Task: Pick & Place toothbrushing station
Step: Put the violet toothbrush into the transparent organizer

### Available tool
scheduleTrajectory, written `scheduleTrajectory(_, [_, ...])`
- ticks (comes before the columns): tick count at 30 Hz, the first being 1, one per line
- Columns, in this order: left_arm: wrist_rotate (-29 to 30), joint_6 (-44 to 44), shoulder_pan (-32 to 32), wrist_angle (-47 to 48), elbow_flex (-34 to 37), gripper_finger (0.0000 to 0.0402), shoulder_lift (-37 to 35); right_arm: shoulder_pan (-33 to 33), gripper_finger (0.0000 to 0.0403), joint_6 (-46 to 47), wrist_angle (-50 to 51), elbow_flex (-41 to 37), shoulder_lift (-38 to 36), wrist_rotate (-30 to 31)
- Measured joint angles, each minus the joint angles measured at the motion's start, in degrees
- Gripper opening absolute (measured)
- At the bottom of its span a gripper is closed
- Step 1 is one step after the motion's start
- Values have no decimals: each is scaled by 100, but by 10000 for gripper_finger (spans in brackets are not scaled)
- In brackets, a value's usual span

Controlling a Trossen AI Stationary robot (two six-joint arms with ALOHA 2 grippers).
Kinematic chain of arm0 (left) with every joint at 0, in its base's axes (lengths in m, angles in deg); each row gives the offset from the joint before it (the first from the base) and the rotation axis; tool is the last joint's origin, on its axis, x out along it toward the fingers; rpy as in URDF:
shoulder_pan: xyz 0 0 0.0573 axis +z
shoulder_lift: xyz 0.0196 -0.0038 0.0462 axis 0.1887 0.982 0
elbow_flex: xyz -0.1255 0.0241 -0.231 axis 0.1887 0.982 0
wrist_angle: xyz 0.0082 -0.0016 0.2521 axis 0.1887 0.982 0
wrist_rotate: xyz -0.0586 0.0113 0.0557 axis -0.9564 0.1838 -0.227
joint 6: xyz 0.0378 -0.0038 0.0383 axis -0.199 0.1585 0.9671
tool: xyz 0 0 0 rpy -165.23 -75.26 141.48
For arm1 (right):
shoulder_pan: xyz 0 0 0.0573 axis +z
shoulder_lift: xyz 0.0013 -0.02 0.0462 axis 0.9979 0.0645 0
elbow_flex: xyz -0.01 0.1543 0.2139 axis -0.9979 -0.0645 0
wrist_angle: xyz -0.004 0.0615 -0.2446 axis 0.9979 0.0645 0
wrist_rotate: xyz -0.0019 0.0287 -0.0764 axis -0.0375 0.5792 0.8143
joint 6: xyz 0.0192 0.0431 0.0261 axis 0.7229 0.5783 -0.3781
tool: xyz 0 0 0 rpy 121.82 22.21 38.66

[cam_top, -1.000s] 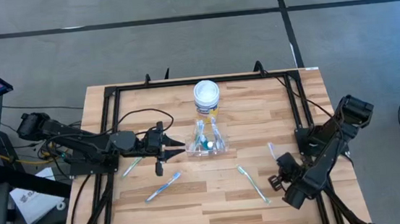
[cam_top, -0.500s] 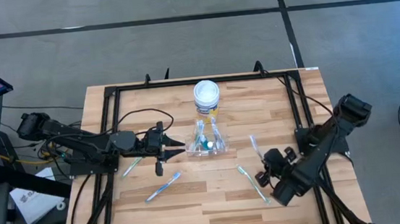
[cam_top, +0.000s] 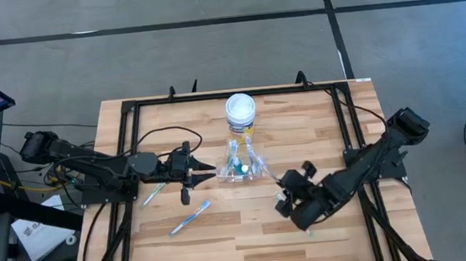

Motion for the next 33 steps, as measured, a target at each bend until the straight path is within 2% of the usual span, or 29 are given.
scheduleTrajectory(7, [0, -127, 0, -8, 0, 88, 0, -466, 5, -2011, -1478, 131, -2, -164])
scheduleTrajectory(19, [0, -129, 0, -537, 0, 88, 70, -843, 5, -4079, -3435, 131, -2, -600])
scheduleTrajectory(24, [-25, -129, 0, -1031, -2, 89, 406, -943, 5, -4695, -4085, 131, -2, -743])
scheduleTrajectory(27, [-303, -129, 35, -1351, -2, 94, 663, -1008, 5, -4907, -4250, 131, -2, -761])
scheduleTrajectory(33, [-603, -97, 48, -2036, -2, 128, 962, -1117, 6, -4946, -4285, 131, -2, -870])
